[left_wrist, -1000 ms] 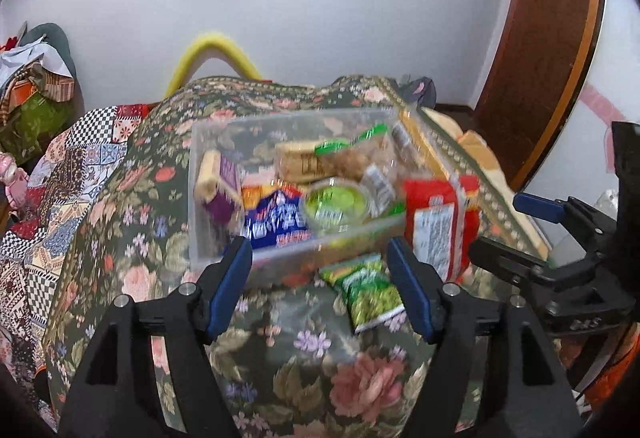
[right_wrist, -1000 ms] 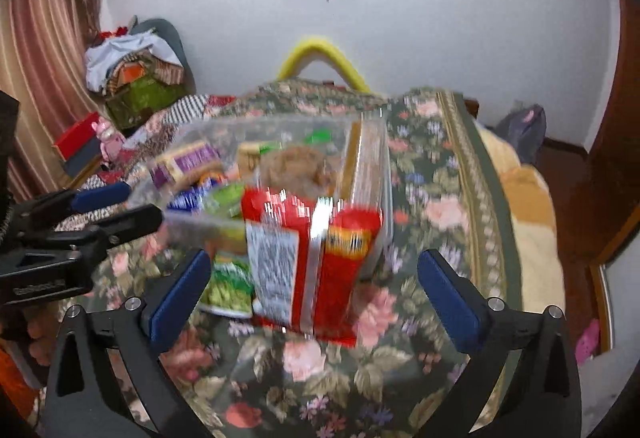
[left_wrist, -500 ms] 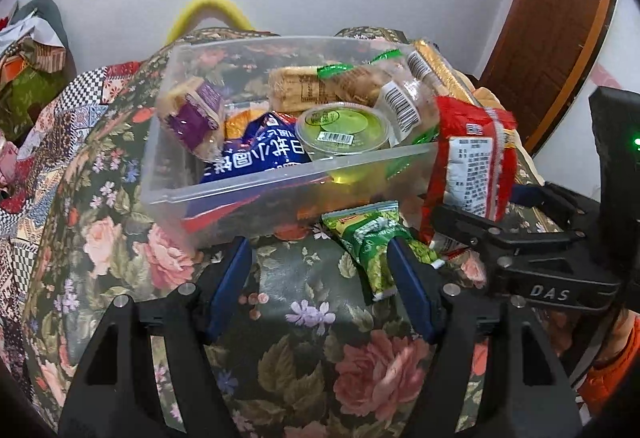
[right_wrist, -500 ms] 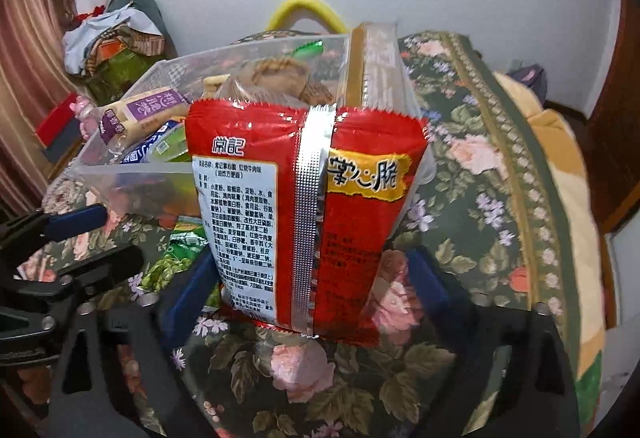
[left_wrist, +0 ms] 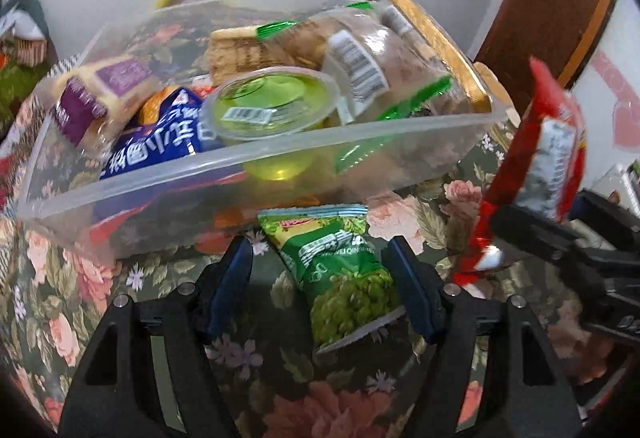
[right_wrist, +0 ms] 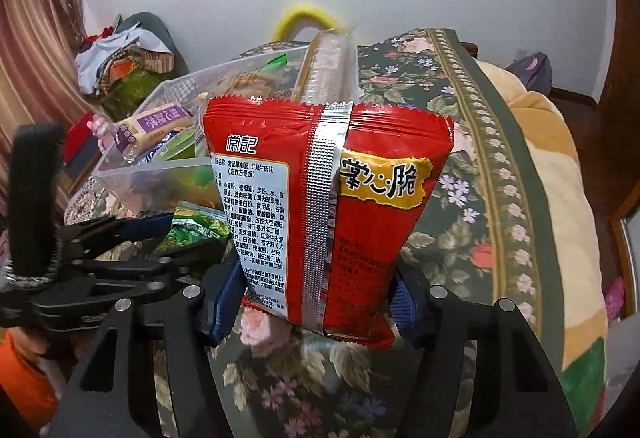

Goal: Organize snacks
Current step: 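Grasp the green pea snack bag with the left tool while the right tool grasps the red chip bag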

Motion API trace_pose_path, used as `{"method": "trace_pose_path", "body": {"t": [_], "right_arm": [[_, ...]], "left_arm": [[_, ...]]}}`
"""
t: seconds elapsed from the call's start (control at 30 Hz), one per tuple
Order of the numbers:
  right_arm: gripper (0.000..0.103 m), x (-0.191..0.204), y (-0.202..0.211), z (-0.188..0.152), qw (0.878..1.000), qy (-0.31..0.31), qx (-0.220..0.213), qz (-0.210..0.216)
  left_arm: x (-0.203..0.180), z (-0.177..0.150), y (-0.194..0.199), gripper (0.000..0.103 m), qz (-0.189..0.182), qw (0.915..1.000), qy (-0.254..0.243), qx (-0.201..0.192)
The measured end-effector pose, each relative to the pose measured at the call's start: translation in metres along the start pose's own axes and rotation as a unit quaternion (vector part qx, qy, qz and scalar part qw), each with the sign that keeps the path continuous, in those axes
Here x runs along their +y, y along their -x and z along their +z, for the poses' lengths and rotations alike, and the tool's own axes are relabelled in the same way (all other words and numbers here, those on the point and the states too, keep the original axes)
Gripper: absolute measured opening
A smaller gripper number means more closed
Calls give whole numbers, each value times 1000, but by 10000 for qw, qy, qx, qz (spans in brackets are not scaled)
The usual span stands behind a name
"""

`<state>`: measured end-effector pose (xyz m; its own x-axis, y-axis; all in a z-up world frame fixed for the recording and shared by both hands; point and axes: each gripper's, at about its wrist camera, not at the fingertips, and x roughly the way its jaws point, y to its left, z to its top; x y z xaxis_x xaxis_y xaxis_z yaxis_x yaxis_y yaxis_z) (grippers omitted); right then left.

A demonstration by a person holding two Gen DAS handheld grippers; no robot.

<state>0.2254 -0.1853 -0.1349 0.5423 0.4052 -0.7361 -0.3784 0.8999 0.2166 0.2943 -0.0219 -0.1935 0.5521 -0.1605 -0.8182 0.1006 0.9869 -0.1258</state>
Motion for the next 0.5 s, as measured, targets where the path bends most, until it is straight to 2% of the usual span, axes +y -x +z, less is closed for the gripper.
{"method": "trace_pose_path", "body": {"t": [0.03, 0.1, 0.27, 0.5], "right_arm": [[59, 0, 2, 0, 10000, 5, -13, 6], [59, 2, 3, 1, 10000, 33, -34, 8], [60, 6, 9, 3, 9998, 127, -128, 7], [59, 14, 23, 14, 9992, 158, -356, 96]], "left_arm": [[-4, -1, 0, 68, 5, 10000, -75, -33], [-9, -4, 2, 45, -62, 9997, -192, -101], [-16, -11, 16, 31, -28, 9989, -368, -288], [-7, -15, 58, 29, -32, 9972, -327, -676]]}}
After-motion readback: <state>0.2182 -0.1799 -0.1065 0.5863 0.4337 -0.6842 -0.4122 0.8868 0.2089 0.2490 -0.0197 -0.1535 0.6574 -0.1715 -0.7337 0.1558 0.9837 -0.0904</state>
